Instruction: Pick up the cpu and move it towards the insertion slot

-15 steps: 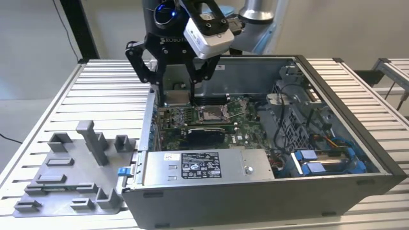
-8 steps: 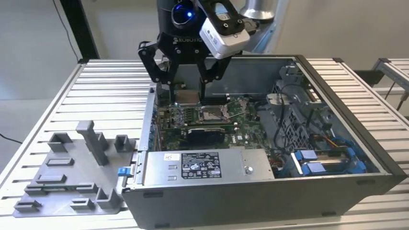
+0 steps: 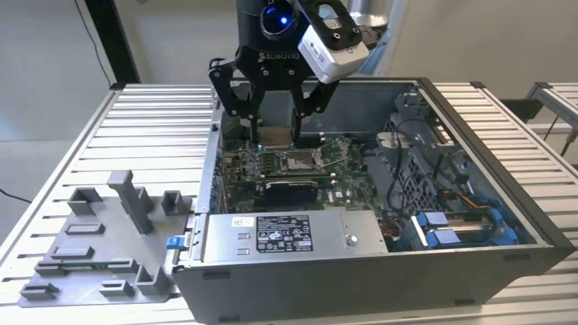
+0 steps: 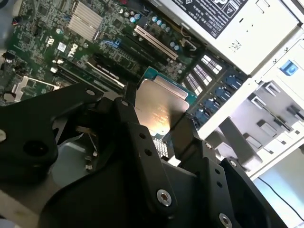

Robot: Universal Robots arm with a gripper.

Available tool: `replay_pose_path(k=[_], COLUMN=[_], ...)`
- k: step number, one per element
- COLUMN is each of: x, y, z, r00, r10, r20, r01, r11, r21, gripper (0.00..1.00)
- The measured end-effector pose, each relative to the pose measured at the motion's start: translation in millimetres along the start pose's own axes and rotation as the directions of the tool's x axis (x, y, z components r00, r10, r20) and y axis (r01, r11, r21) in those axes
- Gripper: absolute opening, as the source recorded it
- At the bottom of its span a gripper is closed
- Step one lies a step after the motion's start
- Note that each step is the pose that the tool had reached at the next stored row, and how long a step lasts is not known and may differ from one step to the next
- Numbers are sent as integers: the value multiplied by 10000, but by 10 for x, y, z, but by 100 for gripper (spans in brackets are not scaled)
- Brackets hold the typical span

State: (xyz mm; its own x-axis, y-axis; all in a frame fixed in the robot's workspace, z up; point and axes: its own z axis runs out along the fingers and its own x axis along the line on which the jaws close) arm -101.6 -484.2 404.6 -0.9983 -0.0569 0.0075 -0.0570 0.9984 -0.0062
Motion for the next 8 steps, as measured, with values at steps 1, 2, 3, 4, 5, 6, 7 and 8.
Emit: replay_pose_path(k=[1, 2, 3, 4, 5, 6, 7, 8], x=[-23, -48, -73, -95, -119, -141, -160, -182], y=[-2, -3, -4, -6, -7, -8, -9, -10], z=[-1, -1, -1, -1, -1, -2, -1, -2], r00=[10000, 10000, 10000, 10000, 10000, 10000, 10000, 10000], r10=[0, 0, 0, 0, 0, 0, 0, 0], r20=[0, 0, 0, -1, 0, 0, 0, -1], r01=[0, 0, 0, 0, 0, 0, 0, 0], r11=[10000, 10000, 10000, 10000, 10000, 10000, 10000, 10000], r21=[1, 1, 2, 2, 1, 2, 1, 1], gripper=[0, 0, 0, 0, 0, 0, 0, 0])
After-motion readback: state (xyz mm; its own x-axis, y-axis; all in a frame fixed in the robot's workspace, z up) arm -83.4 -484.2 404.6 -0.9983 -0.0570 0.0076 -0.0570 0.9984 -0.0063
